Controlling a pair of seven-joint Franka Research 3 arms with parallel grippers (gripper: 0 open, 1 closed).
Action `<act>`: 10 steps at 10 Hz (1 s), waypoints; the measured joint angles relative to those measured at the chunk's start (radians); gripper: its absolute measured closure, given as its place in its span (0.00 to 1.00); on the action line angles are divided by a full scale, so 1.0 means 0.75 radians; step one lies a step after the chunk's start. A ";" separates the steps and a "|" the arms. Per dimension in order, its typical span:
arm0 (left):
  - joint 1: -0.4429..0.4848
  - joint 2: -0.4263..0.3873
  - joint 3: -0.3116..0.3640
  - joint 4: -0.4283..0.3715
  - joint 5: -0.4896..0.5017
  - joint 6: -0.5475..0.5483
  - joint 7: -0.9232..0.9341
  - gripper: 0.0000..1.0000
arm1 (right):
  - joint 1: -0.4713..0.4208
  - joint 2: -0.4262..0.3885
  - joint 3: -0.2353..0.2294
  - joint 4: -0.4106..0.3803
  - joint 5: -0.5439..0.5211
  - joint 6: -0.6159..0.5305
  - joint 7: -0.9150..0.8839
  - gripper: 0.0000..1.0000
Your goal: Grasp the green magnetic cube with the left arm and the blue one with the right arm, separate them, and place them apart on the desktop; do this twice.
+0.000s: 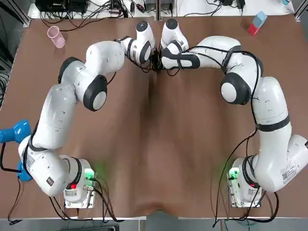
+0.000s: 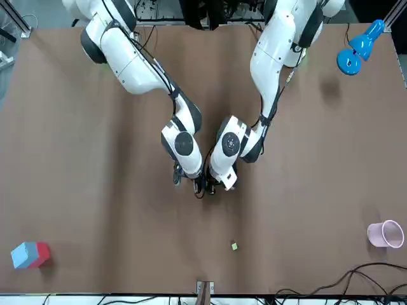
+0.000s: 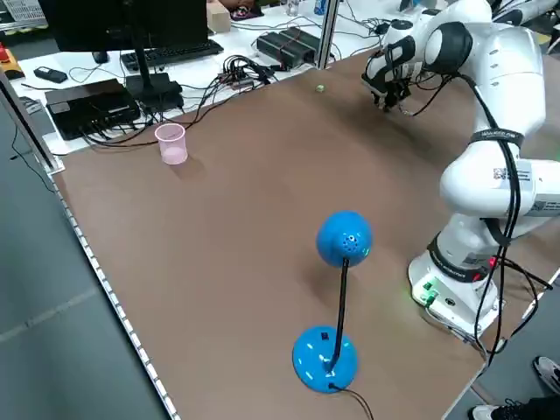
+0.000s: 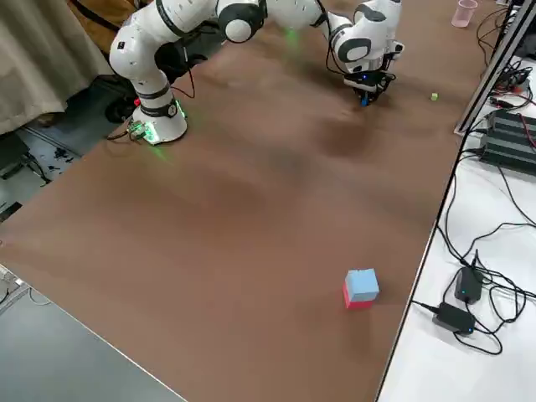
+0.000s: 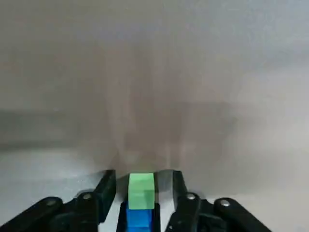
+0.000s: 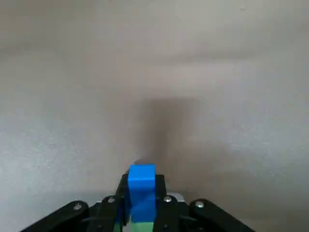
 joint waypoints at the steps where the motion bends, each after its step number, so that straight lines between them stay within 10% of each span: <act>1: 0.000 -0.001 -0.002 0.000 0.000 -0.001 0.020 0.52 | 0.000 0.000 0.000 0.000 0.000 0.000 0.000 0.76; 3: -0.002 -0.002 -0.003 0.001 0.000 -0.002 0.044 0.74 | 0.000 0.000 0.000 0.000 0.000 0.000 0.000 0.76; 10: 0.047 -0.005 0.009 0.020 0.000 0.009 0.093 0.77 | 0.000 0.000 0.002 0.000 -0.005 -0.001 0.000 0.76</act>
